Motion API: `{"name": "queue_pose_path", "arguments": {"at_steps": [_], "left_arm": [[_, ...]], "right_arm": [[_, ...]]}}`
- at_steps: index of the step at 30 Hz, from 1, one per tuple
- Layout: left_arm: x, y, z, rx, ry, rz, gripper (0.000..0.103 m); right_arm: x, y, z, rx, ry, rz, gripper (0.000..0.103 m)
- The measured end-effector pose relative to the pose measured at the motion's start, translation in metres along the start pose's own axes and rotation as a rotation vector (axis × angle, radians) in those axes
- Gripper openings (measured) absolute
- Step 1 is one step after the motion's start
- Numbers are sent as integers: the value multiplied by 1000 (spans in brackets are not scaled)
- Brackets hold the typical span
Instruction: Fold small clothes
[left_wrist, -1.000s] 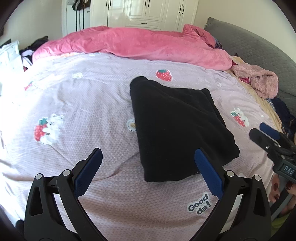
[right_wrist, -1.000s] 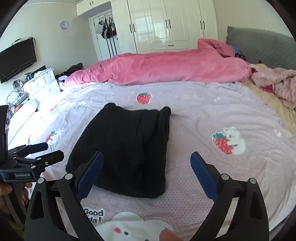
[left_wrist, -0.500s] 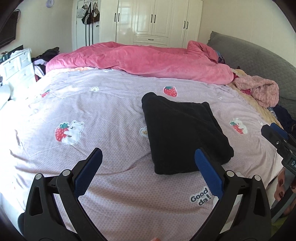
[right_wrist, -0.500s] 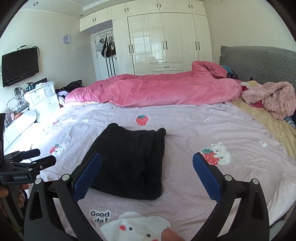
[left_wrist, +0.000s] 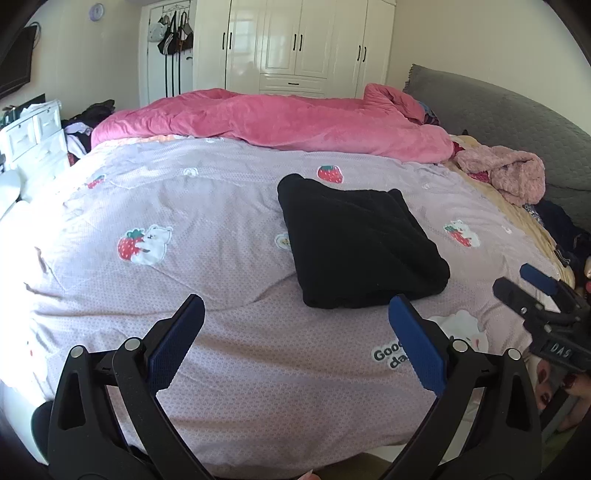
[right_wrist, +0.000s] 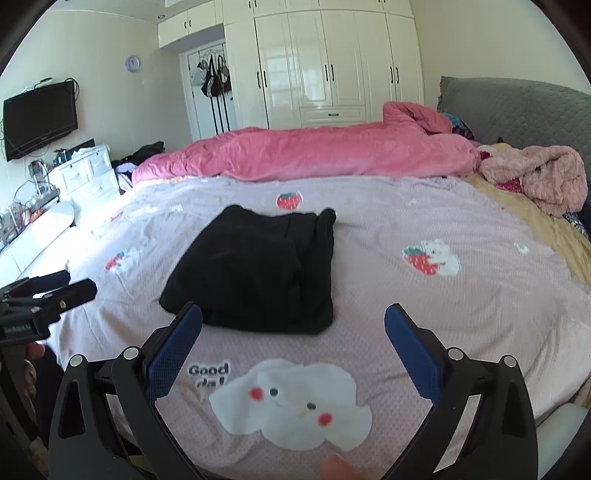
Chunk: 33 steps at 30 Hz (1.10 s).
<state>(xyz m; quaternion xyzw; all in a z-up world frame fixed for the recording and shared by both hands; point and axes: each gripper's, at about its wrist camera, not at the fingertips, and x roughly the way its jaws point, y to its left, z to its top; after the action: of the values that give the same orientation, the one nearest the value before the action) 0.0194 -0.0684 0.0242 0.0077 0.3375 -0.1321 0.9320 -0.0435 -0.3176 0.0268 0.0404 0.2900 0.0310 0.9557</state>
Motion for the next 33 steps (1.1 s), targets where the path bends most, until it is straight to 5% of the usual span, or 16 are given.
{"name": "queue_pose_path", "arguments": {"at_steps": [9,33], "left_arm": [[10,6,-11,-19,41,7,94],[13,6,-17,-27,58,16,94]], "right_arm": [[14,5,-20,9,80,-4,99],[20,8,-19,4,85,5,99]]}}
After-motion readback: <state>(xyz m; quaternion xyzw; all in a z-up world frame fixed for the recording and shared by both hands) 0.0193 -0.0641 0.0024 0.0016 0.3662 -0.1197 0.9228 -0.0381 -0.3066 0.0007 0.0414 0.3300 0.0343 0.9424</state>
